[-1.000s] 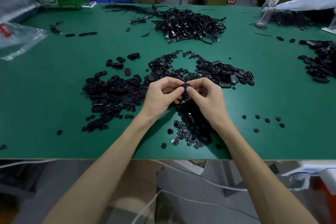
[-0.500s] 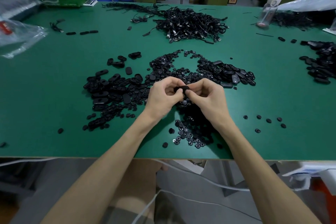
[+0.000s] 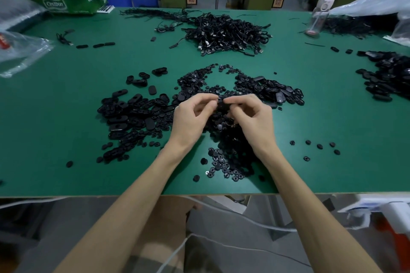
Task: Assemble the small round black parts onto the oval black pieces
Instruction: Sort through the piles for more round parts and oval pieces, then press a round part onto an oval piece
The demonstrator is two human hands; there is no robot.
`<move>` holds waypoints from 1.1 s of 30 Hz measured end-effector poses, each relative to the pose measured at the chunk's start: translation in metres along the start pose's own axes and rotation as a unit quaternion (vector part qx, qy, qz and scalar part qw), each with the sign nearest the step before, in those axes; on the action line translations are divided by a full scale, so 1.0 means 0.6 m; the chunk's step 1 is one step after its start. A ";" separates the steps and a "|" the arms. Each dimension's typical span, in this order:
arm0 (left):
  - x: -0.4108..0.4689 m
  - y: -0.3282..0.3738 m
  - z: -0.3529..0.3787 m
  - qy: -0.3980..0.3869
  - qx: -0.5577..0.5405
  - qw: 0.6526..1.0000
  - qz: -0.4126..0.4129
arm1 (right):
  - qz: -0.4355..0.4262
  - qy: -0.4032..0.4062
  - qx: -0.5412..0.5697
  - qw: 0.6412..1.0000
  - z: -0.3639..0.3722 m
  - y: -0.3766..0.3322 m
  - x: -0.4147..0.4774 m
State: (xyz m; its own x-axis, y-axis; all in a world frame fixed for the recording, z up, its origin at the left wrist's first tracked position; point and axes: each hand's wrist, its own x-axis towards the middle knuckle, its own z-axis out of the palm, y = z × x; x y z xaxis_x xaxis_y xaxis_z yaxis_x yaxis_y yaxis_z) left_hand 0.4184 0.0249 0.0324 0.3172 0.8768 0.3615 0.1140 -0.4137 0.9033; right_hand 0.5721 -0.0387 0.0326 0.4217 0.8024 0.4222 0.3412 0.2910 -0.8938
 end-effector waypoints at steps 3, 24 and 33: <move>0.000 0.012 -0.009 0.038 0.035 0.999 0.004 | 0.040 0.111 0.018 0.993 -0.010 0.006 0.009; 0.001 -0.017 -0.250 0.041 0.591 0.787 -0.173 | 0.067 -0.081 -0.228 0.968 -0.003 0.011 0.004; 0.005 -0.034 -0.253 0.089 0.599 0.785 -0.130 | 0.051 -0.120 -0.286 0.949 0.002 0.016 0.008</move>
State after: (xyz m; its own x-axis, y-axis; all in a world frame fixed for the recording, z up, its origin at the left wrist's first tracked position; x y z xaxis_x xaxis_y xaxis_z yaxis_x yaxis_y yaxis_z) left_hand 0.2742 0.0733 0.0503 0.0114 0.9461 0.3236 0.9907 -0.0546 0.1248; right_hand 0.5763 -0.0314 0.0257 0.2968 0.9268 0.2300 0.7384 -0.0700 -0.6708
